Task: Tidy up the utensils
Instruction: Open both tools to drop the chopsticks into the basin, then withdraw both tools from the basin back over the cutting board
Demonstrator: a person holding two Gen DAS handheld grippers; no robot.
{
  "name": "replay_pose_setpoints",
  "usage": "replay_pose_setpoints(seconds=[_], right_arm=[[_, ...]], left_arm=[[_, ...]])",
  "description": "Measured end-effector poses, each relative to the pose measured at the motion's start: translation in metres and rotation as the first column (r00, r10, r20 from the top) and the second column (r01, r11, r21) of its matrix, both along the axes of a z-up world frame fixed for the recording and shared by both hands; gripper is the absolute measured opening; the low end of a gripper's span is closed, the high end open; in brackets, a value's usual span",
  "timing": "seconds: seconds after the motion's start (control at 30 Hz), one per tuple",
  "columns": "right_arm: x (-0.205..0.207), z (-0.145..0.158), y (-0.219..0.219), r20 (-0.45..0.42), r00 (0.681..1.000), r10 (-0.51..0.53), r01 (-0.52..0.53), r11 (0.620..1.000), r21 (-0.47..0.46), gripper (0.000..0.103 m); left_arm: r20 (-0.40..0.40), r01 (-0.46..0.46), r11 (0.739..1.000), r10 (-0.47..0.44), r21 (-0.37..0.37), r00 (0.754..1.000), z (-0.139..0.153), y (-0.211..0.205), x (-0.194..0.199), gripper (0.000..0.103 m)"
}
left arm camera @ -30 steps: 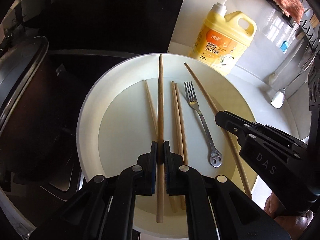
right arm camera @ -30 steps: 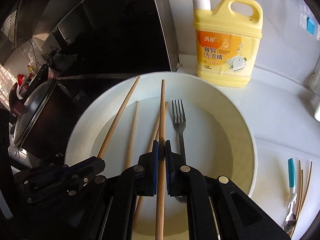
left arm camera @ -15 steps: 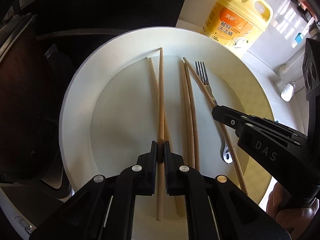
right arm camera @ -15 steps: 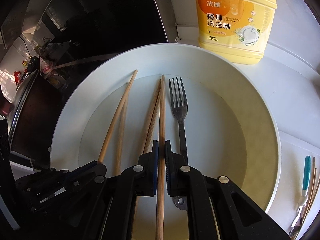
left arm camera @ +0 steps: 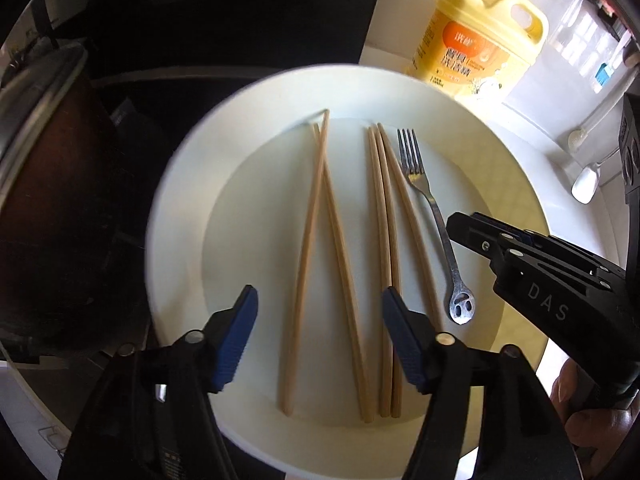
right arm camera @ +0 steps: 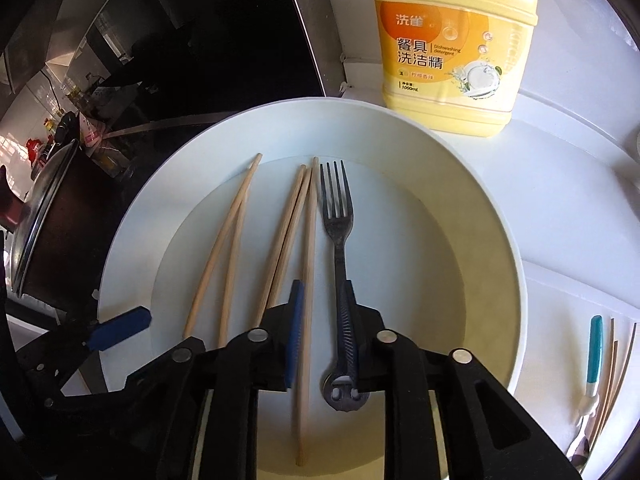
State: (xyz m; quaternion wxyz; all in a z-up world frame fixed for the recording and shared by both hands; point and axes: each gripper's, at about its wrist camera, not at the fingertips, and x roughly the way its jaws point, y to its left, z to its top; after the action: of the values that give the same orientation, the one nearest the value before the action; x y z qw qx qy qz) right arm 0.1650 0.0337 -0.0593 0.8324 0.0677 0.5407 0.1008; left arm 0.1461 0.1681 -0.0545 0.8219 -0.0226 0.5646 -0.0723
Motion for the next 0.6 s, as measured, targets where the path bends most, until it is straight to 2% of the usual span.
replay_pose_setpoints(seconds=[0.03, 0.17, 0.6], right_arm=[[-0.002, 0.002, -0.002, 0.006, 1.000, -0.002, 0.002, 1.000, 0.003, 0.030], [-0.009, 0.009, -0.006, 0.021, 1.000, 0.001, -0.001, 1.000, 0.001, 0.035], [-0.037, 0.035, -0.011, 0.065, 0.998, -0.012, 0.014, 1.000, -0.017, 0.051]], left_arm=[[0.002, -0.001, 1.000, 0.001, 0.004, 1.000, 0.002, 0.001, -0.001, 0.066], [0.015, -0.017, 1.000, 0.017, 0.020, 1.000, 0.010, 0.006, -0.007, 0.075], [0.050, -0.034, 0.998, 0.032, 0.049, 0.998, 0.033, 0.027, -0.022, 0.086]])
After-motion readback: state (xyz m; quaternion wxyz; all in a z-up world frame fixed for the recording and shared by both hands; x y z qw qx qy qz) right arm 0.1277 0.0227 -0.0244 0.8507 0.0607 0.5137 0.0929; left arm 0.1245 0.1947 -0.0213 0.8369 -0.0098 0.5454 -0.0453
